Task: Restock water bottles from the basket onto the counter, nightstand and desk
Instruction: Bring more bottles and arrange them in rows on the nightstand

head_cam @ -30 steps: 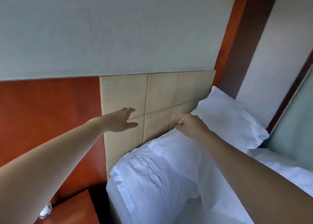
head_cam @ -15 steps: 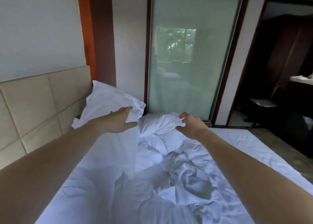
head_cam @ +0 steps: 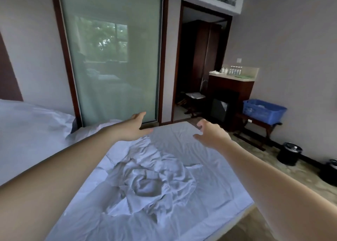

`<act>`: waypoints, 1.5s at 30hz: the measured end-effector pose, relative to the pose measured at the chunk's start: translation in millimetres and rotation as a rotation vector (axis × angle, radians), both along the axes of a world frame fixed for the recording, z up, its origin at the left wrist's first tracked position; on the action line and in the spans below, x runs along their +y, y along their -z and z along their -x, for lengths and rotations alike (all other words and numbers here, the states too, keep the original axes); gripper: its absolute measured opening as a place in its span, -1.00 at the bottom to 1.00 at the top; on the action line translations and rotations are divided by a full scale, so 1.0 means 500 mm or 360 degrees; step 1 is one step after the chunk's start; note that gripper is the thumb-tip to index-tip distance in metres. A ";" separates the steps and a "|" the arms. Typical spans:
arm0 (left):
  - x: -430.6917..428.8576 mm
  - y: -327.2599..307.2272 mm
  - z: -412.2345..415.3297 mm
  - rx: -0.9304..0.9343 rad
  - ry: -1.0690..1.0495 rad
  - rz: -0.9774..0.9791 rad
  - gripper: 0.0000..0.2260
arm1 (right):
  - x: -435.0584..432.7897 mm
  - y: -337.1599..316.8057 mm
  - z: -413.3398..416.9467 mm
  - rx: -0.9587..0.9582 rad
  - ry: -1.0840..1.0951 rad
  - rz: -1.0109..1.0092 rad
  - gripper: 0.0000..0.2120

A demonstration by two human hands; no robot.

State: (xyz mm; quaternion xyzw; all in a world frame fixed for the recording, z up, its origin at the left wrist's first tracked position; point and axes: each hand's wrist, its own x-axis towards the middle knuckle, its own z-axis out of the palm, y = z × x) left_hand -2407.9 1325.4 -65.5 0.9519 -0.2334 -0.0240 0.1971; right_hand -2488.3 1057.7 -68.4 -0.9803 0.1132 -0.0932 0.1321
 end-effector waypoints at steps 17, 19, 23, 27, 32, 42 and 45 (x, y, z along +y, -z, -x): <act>-0.642 -0.020 0.053 0.0044 0.0835 -0.0198 -0.20 | -0.489 -0.002 0.277 0.0081 0.0752 0.0018 -0.50; -0.688 -0.012 0.075 0.0054 0.0933 -0.0217 -0.21 | -0.520 0.003 0.304 0.0073 0.0811 0.0010 -0.49; -0.763 -0.002 0.100 0.0090 0.1050 -0.0254 -0.21 | -0.568 0.012 0.353 0.0081 0.0919 0.0014 -0.48; -0.822 -0.006 0.113 0.0085 0.1133 -0.0221 -0.22 | -0.610 0.016 0.386 0.0071 0.1038 -0.0003 -0.49; -0.882 -0.003 0.103 0.0044 0.1212 -0.0253 -0.23 | -0.637 0.025 0.388 0.0006 0.1125 -0.0045 -0.52; -0.995 -0.022 -0.025 -0.0066 0.1366 -0.0300 -0.20 | -0.713 0.015 0.295 0.0028 0.1086 -0.0062 -0.41; -1.021 -0.037 -0.076 -0.0143 0.1404 -0.0236 -0.26 | -0.735 0.009 0.248 -0.0002 0.1093 -0.0065 -0.41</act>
